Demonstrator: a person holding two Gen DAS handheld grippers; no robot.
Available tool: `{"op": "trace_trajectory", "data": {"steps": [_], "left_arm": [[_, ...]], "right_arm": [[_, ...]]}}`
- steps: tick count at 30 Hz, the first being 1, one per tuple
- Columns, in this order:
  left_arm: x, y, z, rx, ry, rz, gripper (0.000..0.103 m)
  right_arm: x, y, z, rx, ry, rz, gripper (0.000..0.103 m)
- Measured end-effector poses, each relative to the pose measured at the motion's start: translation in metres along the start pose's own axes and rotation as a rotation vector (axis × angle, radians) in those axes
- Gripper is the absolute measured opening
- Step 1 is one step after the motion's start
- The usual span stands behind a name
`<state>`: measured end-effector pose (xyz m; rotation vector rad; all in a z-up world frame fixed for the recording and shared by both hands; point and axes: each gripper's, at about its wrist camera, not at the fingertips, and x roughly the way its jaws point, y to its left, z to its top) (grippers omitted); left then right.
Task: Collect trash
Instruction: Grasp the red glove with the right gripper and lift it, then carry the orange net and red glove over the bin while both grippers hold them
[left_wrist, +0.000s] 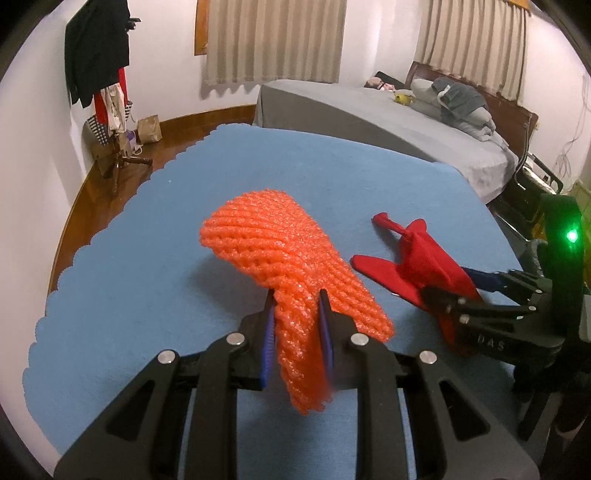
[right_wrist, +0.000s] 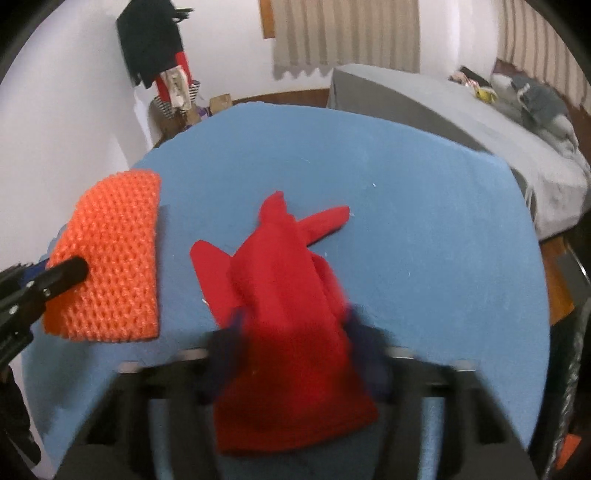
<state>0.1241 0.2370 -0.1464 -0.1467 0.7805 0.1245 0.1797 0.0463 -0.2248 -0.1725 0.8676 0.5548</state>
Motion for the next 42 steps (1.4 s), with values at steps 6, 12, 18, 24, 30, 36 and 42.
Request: {"op": "trace_trajectory", "data": {"steps": [6,12,18,24,30,36,42], "left_arm": [[-0.003,-0.003,0.003,-0.010,-0.014,-0.009,0.020],[-0.018,-0.017,0.012,0.012,-0.055,-0.025,0.020],[-0.041,-0.041,0.029,0.039,-0.102,-0.053,0.020],[-0.062,-0.072,0.039,0.070,-0.137,-0.093,0.020],[-0.081,-0.106,0.045,0.108,-0.172,-0.138,0.020],[-0.099,-0.142,0.047,0.141,-0.207,-0.190,0.020],[-0.110,-0.172,0.048,0.167,-0.225,-0.242,0.020]], "right_arm": [[-0.021,-0.004,0.001,0.051,-0.022,0.086,0.014],[-0.067,-0.012,0.008,0.080,-0.102,0.125,0.014],[-0.107,-0.026,0.008,0.110,-0.168,0.131,0.014],[-0.146,-0.046,0.007,0.141,-0.232,0.096,0.014],[-0.184,-0.064,0.002,0.160,-0.292,0.049,0.014],[-0.213,-0.083,-0.005,0.189,-0.340,0.003,0.014],[-0.239,-0.105,-0.014,0.216,-0.377,-0.045,0.014]]}}
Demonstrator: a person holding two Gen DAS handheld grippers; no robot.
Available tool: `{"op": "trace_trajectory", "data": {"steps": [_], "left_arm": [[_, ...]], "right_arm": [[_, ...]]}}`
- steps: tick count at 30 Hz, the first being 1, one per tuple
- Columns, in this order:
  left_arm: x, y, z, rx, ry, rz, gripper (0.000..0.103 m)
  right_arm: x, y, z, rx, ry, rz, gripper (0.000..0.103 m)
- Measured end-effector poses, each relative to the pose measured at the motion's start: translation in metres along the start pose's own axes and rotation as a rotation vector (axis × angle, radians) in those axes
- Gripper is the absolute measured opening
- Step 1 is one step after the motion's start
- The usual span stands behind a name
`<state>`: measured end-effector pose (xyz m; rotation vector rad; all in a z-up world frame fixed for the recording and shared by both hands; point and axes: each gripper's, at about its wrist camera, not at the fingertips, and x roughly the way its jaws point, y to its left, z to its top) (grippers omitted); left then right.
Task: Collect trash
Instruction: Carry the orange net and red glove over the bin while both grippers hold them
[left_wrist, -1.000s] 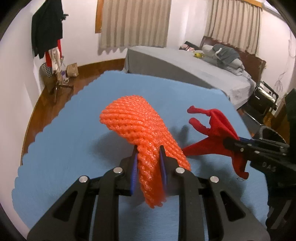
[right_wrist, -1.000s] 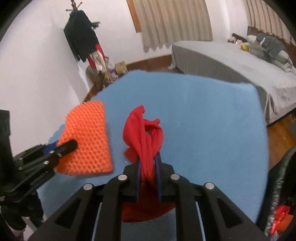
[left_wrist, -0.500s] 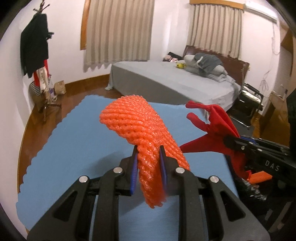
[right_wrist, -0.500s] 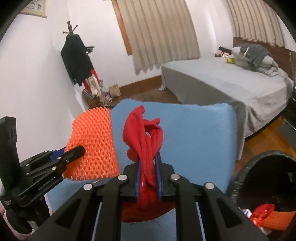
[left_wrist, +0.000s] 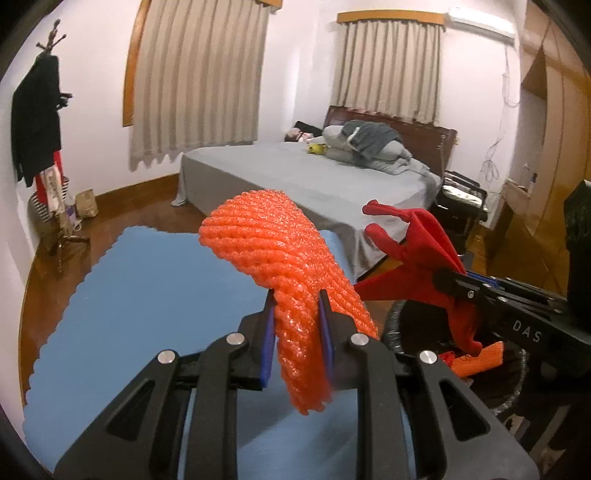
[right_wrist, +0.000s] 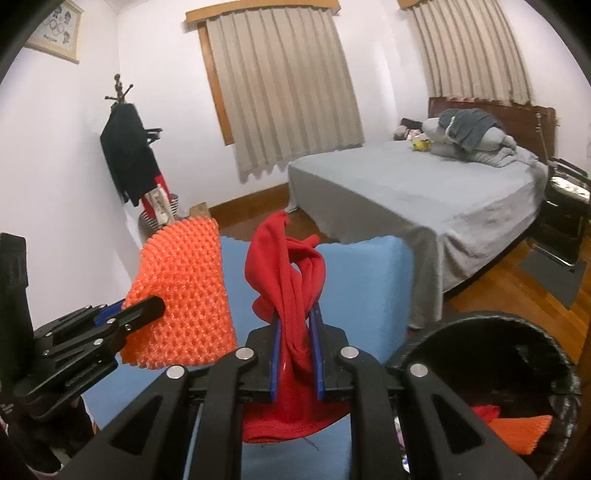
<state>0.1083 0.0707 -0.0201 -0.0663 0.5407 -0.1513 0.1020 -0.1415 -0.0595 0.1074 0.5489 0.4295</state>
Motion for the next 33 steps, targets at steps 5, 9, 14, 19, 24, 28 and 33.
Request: {"op": "trace_trajectory", "data": {"steps": [5,9,14,19,24,28,33], "left_arm": [[0.000,-0.020,0.003,0.024,-0.011,-0.044,0.020],[0.003,-0.038,0.005,0.044,-0.016,-0.080,0.020],[0.008,-0.060,0.006,0.074,-0.018,-0.121,0.020],[0.016,-0.085,0.006,0.094,-0.016,-0.160,0.020],[0.025,-0.103,0.004,0.120,-0.008,-0.195,0.020],[0.035,-0.120,0.002,0.138,-0.001,-0.224,0.020],[0.049,-0.140,-0.001,0.165,0.014,-0.260,0.020]], "right_arm": [[-0.016,-0.019,-0.001,0.021,-0.022,-0.037,0.014],[-0.027,-0.034,-0.001,0.040,-0.036,-0.067,0.014],[-0.040,-0.056,-0.005,0.066,-0.046,-0.112,0.014],[-0.051,-0.072,-0.010,0.084,-0.051,-0.157,0.014],[-0.063,-0.095,-0.015,0.114,-0.055,-0.206,0.014],[-0.073,-0.111,-0.019,0.136,-0.058,-0.245,0.014],[-0.083,-0.131,-0.027,0.163,-0.057,-0.293,0.014]]}}
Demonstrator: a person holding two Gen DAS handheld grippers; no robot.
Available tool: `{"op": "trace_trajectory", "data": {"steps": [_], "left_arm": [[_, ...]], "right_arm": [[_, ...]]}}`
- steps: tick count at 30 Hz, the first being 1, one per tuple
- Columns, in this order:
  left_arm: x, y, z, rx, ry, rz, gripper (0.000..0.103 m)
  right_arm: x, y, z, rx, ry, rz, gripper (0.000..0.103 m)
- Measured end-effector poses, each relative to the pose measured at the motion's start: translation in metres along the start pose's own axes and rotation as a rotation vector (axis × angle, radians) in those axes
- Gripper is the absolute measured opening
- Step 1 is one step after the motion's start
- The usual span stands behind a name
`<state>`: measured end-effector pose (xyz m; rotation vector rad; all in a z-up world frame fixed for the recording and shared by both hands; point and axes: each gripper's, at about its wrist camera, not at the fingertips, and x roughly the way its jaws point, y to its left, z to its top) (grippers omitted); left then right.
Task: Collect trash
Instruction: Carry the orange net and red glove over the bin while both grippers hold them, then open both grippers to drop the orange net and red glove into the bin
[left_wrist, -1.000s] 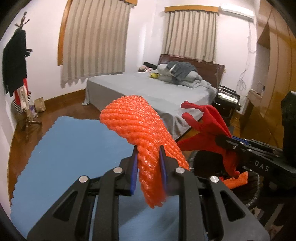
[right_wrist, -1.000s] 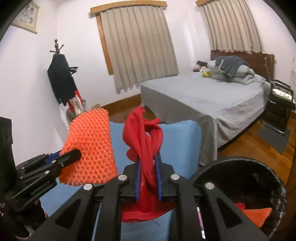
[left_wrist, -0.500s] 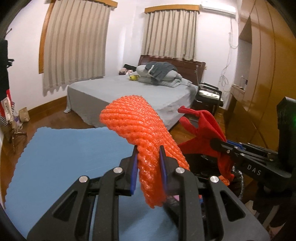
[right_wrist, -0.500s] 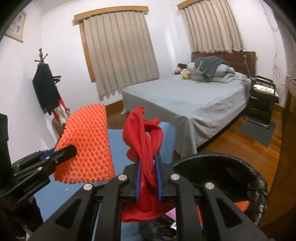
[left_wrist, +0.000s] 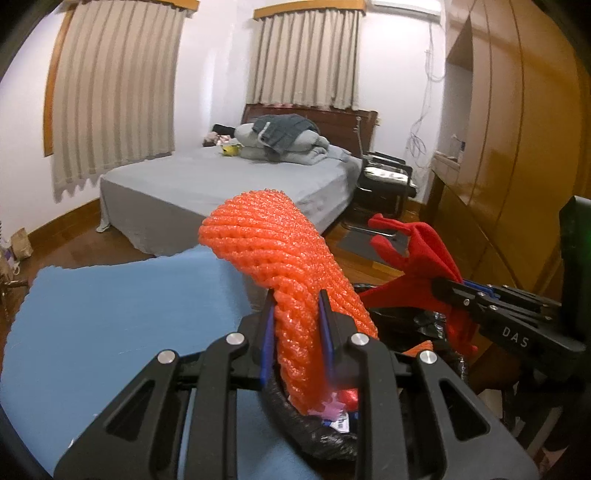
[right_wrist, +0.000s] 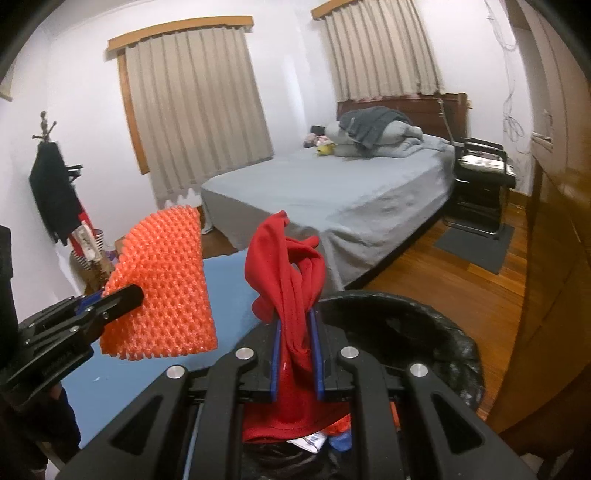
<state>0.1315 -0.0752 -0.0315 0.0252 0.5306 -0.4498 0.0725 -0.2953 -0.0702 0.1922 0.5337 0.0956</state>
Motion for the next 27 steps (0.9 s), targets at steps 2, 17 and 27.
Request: {"op": "trace_trajectory", "data": {"steps": [2,17,27], "left_arm": [[0.007,-0.006,0.000,0.015,0.007,-0.017,0.020],[0.071,-0.039,-0.019,0.084,0.124,-0.114,0.022],[0.099,-0.042,-0.028,0.084,0.181,-0.142,0.048]], "right_arm": [[-0.001,-0.007,-0.002,0.008,0.002,-0.016,0.014],[0.021,-0.060,-0.021,0.076,0.069,-0.089,0.019],[0.039,-0.074,-0.037,0.100,0.121,-0.112,0.031]]}}
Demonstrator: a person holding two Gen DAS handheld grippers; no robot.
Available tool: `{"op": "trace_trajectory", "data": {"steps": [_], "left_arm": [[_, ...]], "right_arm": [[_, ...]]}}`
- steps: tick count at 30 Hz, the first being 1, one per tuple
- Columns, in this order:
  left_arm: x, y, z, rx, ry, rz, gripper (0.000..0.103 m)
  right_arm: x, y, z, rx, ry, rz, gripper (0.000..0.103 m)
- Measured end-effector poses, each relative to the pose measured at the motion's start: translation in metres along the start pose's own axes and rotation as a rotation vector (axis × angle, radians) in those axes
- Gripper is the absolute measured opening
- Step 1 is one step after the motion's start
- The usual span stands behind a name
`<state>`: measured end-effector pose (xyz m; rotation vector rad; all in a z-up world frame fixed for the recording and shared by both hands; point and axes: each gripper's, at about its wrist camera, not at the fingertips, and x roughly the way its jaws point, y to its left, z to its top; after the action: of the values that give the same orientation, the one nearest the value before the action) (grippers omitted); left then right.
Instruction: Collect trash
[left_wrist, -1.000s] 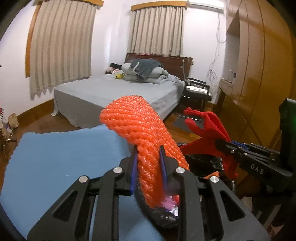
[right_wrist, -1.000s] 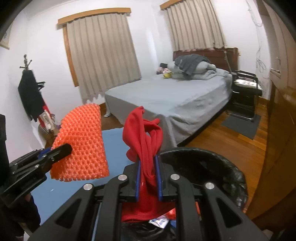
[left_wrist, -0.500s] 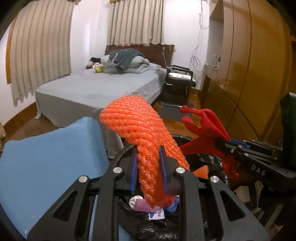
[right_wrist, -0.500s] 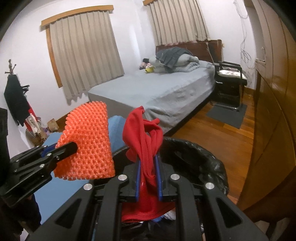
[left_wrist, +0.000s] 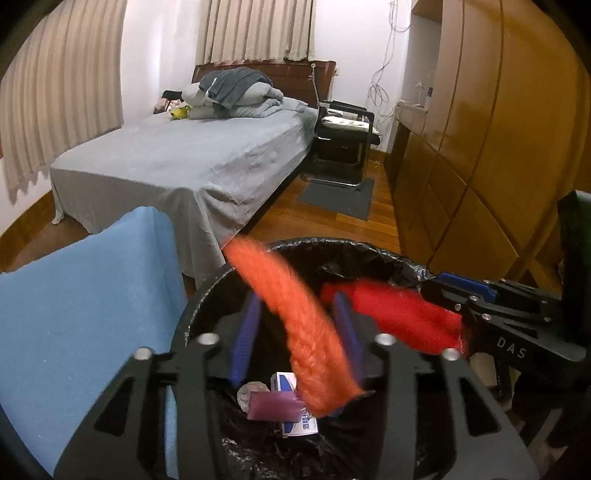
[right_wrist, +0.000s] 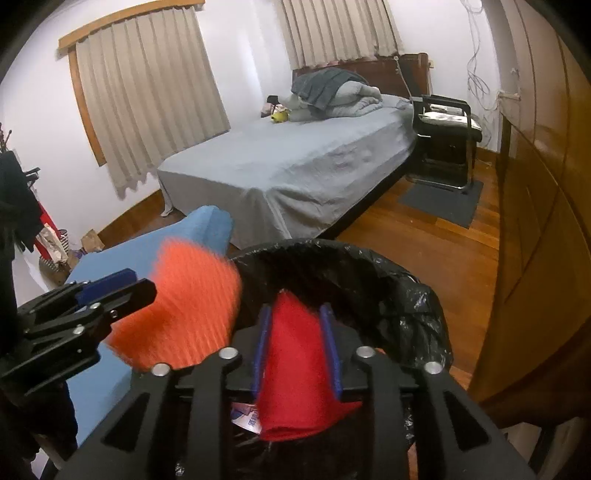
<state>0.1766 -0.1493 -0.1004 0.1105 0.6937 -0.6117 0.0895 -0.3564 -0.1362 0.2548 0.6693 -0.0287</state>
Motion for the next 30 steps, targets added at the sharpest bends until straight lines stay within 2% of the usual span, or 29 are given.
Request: {"op": "trace_trajectory", "data": {"steps": [5,7,9,12,14,17,24,30], "left_arm": [[-0.002,0.007,-0.002,-0.016,0.003,0.015,0.053],[-0.005,0.010,0.000,-0.024,-0.003,0.026,0.061],[-0.013,0.016,0.001,-0.031,-0.017,0.045,0.068],[-0.028,0.021,-0.001,-0.042,-0.033,0.075,0.081],[-0.040,0.026,-0.002,-0.049,-0.046,0.093,0.085],[-0.058,0.034,-0.005,-0.061,-0.058,0.121,0.090],[-0.102,0.053,-0.013,-0.118,-0.092,0.192,0.092],[-0.141,0.054,-0.018,-0.128,-0.129,0.253,0.093]], "right_arm": [[-0.002,0.001,0.000,0.004,0.000,-0.004,0.041],[-0.005,0.003,0.000,0.002,-0.007,-0.006,0.050],[-0.009,0.006,0.001,-0.002,-0.017,-0.008,0.067],[-0.016,0.012,0.002,-0.008,-0.032,-0.003,0.080],[-0.022,0.017,0.003,-0.012,-0.039,0.011,0.084],[-0.030,0.026,0.003,-0.029,-0.047,0.026,0.096],[-0.059,0.059,0.003,-0.088,-0.073,0.075,0.097],[-0.083,0.089,0.003,-0.120,-0.093,0.131,0.097]]}}
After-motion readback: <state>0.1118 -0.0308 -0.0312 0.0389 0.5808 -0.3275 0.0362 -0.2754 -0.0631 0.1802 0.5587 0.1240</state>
